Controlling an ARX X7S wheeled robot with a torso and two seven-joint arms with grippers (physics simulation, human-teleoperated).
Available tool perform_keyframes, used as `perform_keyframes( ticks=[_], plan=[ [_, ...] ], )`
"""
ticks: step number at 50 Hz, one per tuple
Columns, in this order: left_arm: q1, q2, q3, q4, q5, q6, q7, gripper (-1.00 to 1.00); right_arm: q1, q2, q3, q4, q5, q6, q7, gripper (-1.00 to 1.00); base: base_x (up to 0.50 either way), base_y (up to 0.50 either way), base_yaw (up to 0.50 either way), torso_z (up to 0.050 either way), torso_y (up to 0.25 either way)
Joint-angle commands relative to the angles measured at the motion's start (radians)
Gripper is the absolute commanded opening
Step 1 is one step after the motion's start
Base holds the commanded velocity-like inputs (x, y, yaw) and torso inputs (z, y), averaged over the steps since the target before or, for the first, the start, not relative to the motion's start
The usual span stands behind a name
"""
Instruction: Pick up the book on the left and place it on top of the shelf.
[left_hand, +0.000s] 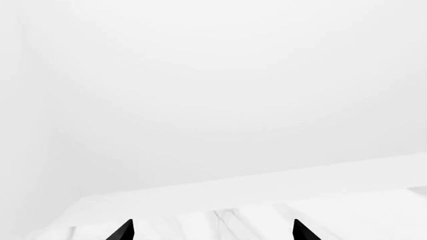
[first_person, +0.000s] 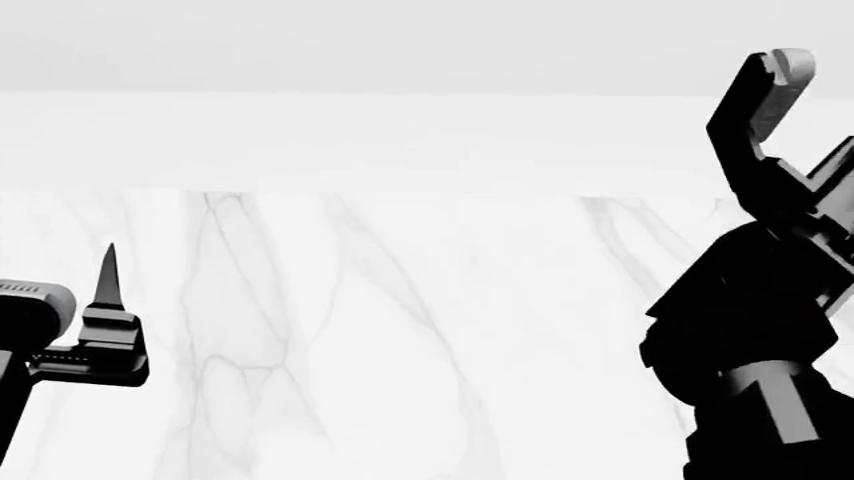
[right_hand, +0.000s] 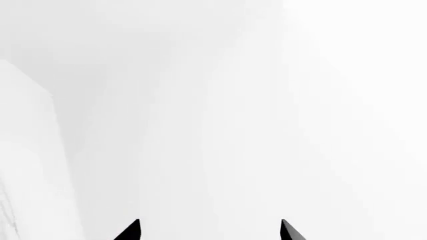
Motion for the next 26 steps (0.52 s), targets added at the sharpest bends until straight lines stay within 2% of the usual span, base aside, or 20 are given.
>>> perform_keyframes(
  ticks=[1,13,16,19,20,23,26],
  plan=[
    [0.0,0.017,-0.023,-0.005,0.002,0.007,0.023,1.0,0.026,-0.067,-0.05,0.0,-0.011,-0.093,-0.063,1.0,0.0,0.0,0.0,0.0,0.0],
    [0.003,0.015,-0.023,-0.004,-0.002,0.009,0.021,1.0,0.02,-0.076,-0.063,-0.001,-0.003,-0.116,-0.059,1.0,0.0,0.0,0.0,0.0,0.0],
    [0.001,0.015,-0.021,-0.006,-0.003,0.01,0.021,1.0,0.015,-0.08,-0.042,-0.001,0.018,-0.159,-0.071,1.0,0.0,0.0,0.0,0.0,0.0],
    [-0.003,0.018,-0.015,-0.01,-0.002,0.013,0.02,1.0,-0.009,-0.086,0.036,-0.007,0.096,-0.26,-0.121,1.0,0.0,0.0,0.0,0.0,0.0],
    [-0.003,0.019,-0.014,-0.013,-0.002,0.016,0.02,1.0,-0.021,-0.076,0.064,-0.039,0.128,-0.267,-0.141,1.0,0.0,0.0,0.0,0.0,0.0],
    [-0.001,0.022,-0.005,-0.023,0.0,0.027,0.022,1.0,-0.147,0.047,0.192,-0.42,0.281,-0.159,-0.152,1.0,0.0,0.0,0.0,0.0,0.0],
    [0.003,0.023,-0.008,-0.028,-0.003,0.035,0.023,1.0,-0.259,0.112,0.322,-0.622,0.445,-0.184,-0.205,1.0,0.0,0.0,0.0,0.0,0.0]
  ],
)
